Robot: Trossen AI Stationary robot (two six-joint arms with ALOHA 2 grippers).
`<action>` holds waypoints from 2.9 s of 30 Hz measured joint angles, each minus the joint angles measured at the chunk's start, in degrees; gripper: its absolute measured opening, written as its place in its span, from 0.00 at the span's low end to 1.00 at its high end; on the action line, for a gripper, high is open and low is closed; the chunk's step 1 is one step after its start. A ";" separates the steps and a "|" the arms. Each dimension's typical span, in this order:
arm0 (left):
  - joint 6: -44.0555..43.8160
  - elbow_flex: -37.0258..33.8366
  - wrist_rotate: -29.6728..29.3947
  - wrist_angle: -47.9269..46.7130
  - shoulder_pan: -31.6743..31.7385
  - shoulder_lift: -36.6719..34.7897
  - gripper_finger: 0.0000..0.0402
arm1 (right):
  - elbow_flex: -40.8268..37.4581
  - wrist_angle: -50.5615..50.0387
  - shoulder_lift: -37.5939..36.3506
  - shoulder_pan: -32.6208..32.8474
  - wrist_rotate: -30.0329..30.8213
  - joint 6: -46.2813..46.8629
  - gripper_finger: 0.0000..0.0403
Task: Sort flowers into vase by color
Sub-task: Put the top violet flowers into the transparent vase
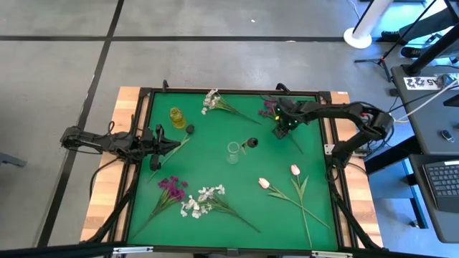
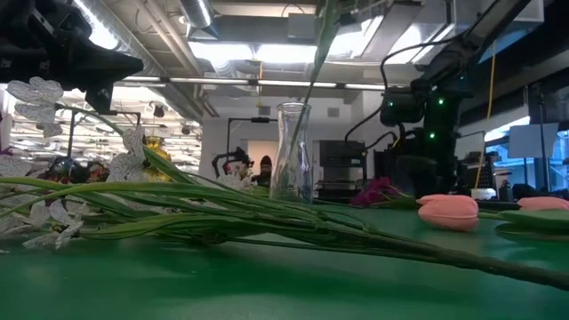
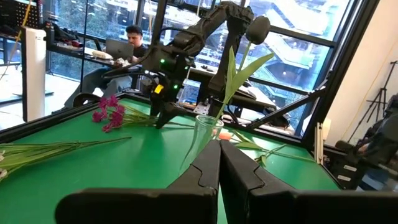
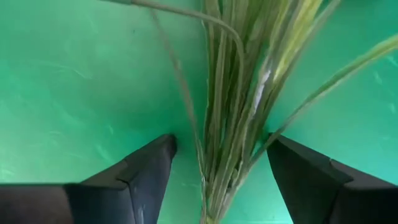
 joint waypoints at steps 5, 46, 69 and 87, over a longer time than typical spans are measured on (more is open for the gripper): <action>0.02 0.01 0.00 0.00 0.01 0.01 0.00 | 0.09 0.72 0.97 0.07 -1.01 -1.14 0.63; 0.00 0.00 -0.30 0.54 0.01 0.01 0.00 | -1.33 51.00 -34.35 7.40 -18.39 -3.83 0.02; 0.02 0.00 -0.32 2.27 0.02 0.02 0.00 | -2.99 93.78 -6.71 20.19 -24.17 -1.06 0.02; 0.04 0.02 -0.33 2.29 0.00 0.02 0.00 | -2.97 93.77 0.70 23.13 -25.85 -2.65 0.03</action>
